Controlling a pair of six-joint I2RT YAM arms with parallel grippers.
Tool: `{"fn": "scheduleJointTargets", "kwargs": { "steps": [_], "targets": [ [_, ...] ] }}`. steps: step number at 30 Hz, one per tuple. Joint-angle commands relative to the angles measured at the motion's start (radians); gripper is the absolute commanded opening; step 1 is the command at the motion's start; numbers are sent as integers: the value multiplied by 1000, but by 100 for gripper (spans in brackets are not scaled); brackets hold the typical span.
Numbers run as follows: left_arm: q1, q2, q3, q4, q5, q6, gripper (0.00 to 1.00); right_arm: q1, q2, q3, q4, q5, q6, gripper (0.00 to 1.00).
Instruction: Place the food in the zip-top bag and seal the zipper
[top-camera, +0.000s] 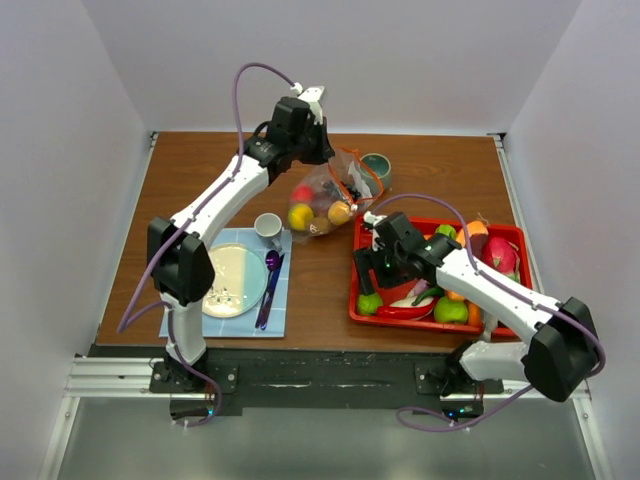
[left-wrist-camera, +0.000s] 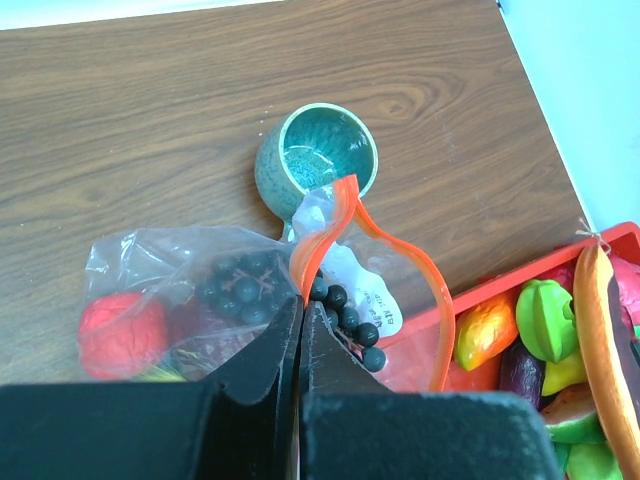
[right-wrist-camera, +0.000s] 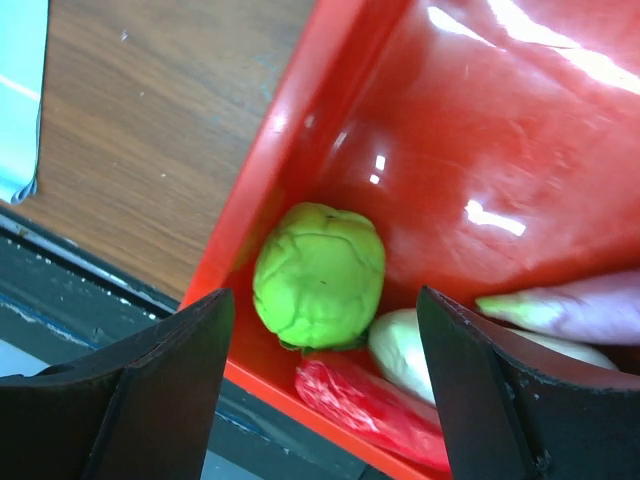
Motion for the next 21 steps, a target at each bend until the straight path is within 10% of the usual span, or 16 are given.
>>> {"fn": "scheduleJointTargets", "kwargs": {
  "steps": [1, 21],
  "targets": [
    [-1, -6, 64, 30, 1, -2, 0, 41, 45, -13, 54, -54, -28, 78],
    [1, 28, 110, 7, 4, -1, 0, 75, 15, -13, -43, 85, 55, 71]
  ]
}}
